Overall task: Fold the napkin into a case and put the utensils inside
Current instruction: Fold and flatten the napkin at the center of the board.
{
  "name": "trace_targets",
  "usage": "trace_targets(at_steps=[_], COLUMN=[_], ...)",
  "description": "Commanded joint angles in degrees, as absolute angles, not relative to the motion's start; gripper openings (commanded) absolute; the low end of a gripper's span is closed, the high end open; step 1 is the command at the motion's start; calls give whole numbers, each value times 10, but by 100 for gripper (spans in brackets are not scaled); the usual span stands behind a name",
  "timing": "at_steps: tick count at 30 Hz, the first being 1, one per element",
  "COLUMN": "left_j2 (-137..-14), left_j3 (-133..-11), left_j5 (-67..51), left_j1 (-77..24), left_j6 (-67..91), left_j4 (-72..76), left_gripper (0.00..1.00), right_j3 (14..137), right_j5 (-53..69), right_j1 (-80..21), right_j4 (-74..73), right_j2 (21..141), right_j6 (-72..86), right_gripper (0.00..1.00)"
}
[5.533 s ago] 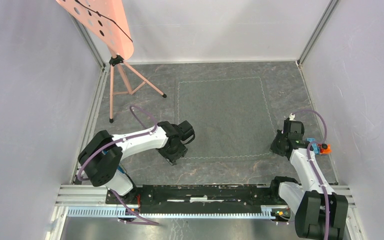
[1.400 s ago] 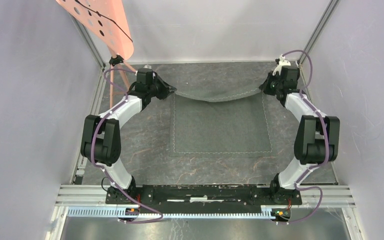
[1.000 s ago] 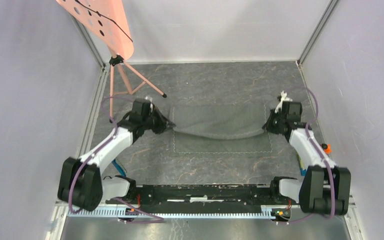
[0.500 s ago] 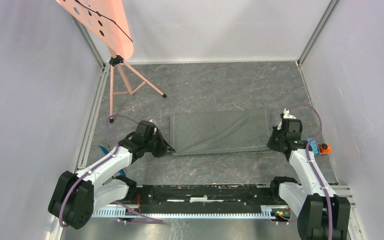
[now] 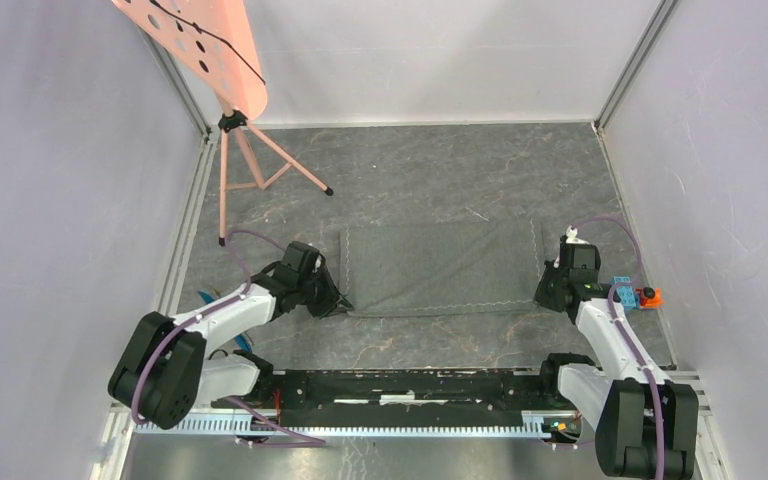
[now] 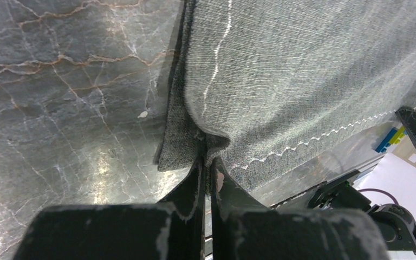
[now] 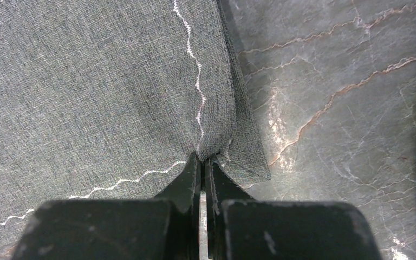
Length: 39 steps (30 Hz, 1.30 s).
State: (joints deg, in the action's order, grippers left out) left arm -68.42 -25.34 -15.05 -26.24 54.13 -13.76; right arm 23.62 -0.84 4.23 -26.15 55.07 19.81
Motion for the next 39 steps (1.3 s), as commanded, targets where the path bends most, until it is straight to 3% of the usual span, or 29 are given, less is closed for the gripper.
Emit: trace_targets(at_steps=[1,10,20,23,32,39], left_j2=[-704,-642,-822,-850,-908,-847], left_j3=[-275,-338,-655,-695,-727,-576], left_j5=[-131,-86,-25,-33,-114,-183], left_j1=[-263,-263,-200,-170,-142,-143], left_j6=[528,496,418,417,418,459], left_j4=[-121,-158,-186,-157,-110,-104], left_gripper=[2,2,2,2,2,2], right_j3=[232,277,548,617,639,509], right_j5=[-35,-30,23,51,91,83], right_j1=[43,43,43,43,43,43], right_j4=[-235,-223,-147,-127,-115,-152], right_j2=[551,559,768,817,846,746], right_j6=[207,204,240,242,236,201], right_gripper=[0,0,1,1,1,1])
